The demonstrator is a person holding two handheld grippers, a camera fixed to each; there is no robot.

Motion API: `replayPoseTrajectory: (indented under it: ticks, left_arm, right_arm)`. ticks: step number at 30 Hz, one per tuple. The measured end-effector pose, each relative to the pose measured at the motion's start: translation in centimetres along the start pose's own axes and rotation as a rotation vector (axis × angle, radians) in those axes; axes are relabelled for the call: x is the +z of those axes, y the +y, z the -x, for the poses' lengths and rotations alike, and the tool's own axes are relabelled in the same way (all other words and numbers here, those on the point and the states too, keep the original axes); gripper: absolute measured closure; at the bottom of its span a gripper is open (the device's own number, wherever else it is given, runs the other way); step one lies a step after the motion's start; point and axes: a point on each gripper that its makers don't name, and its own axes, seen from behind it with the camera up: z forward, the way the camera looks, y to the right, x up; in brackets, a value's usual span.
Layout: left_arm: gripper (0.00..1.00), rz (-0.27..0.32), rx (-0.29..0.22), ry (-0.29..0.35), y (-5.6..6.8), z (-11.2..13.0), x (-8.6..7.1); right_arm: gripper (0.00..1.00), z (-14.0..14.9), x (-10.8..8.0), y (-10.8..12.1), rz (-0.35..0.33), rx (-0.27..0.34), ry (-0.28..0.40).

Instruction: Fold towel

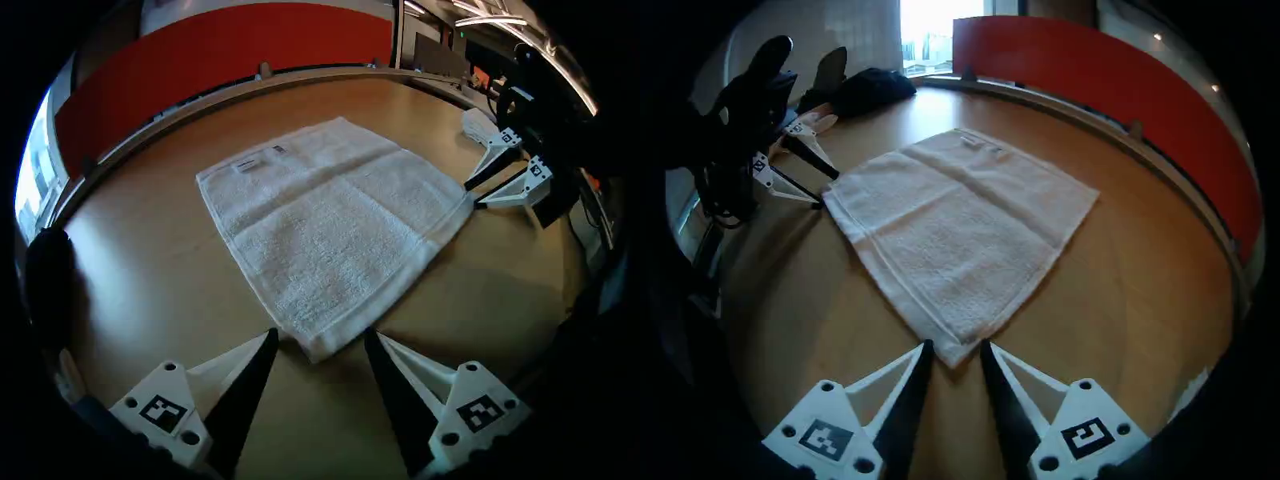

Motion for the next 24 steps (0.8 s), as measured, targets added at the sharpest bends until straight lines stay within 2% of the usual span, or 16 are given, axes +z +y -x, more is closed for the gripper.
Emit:
replayPoseTrajectory:
  ticks: [4,6,8,12,14,24]
  left_arm:
    - [0.37,0.004,0.004,-0.003,0.44,-0.03,-0.01]
    - [0.47,0.005,0.005,-0.004,0.63,-0.03,0.0]
    - [0.49,0.003,0.004,-0.006,0.7,-0.06,0.01]
    - [0.71,-0.006,-0.007,-0.011,0.53,-0.16,0.01]
    - [0.75,-0.012,-0.018,-0.013,0.37,-0.23,-0.03]
    - [0.79,-0.009,-0.063,-0.014,0.27,-0.41,-0.2]
  right_arm:
    - [0.68,0.0,-0.06,-0.22,0.0,0.001,0.001]
    - [0.72,0.01,-0.1,-0.21,0.002,0.005,0.001]
    - [0.76,0.01,-0.13,-0.12,0.004,0.01,0.002]
    - [0.79,0.05,-0.19,-0.06,0.006,0.015,0.0]
    - [0.81,0.05,-0.21,-0.07,0.006,0.015,-0.001]
    - [0.84,-0.28,-0.42,-0.18,0.0,0.042,0.009]
